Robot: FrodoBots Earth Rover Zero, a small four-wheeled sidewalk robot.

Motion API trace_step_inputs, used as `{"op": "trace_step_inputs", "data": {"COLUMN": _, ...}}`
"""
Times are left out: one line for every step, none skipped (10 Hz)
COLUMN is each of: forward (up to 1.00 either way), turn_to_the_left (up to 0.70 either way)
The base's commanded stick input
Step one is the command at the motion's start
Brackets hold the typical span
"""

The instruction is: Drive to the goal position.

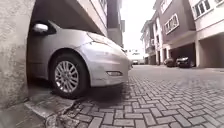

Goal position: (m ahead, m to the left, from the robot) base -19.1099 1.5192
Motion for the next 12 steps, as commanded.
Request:
{"op": "trace_step_inputs", "data": {"forward": 0.06, "turn_to_the_left": 0.01}}
{"op": "trace_step_inputs", "data": {"forward": 0.06, "turn_to_the_left": 0.01}}
{"op": "trace_step_inputs", "data": {"forward": 0.06, "turn_to_the_left": 0.01}}
{"op": "trace_step_inputs", "data": {"forward": 0.06, "turn_to_the_left": 0.01}}
{"op": "trace_step_inputs", "data": {"forward": 0.06, "turn_to_the_left": 0.01}}
{"op": "trace_step_inputs", "data": {"forward": 0.06, "turn_to_the_left": 0.01}}
{"op": "trace_step_inputs", "data": {"forward": 0.06, "turn_to_the_left": 0.01}}
{"op": "trace_step_inputs", "data": {"forward": 0.06, "turn_to_the_left": 0.01}}
{"op": "trace_step_inputs", "data": {"forward": 0.06, "turn_to_the_left": 0.01}}
{"op": "trace_step_inputs", "data": {"forward": 0.06, "turn_to_the_left": 0.01}}
{"op": "trace_step_inputs", "data": {"forward": 0.06, "turn_to_the_left": 0.01}}
{"op": "trace_step_inputs", "data": {"forward": 0.06, "turn_to_the_left": 0.01}}
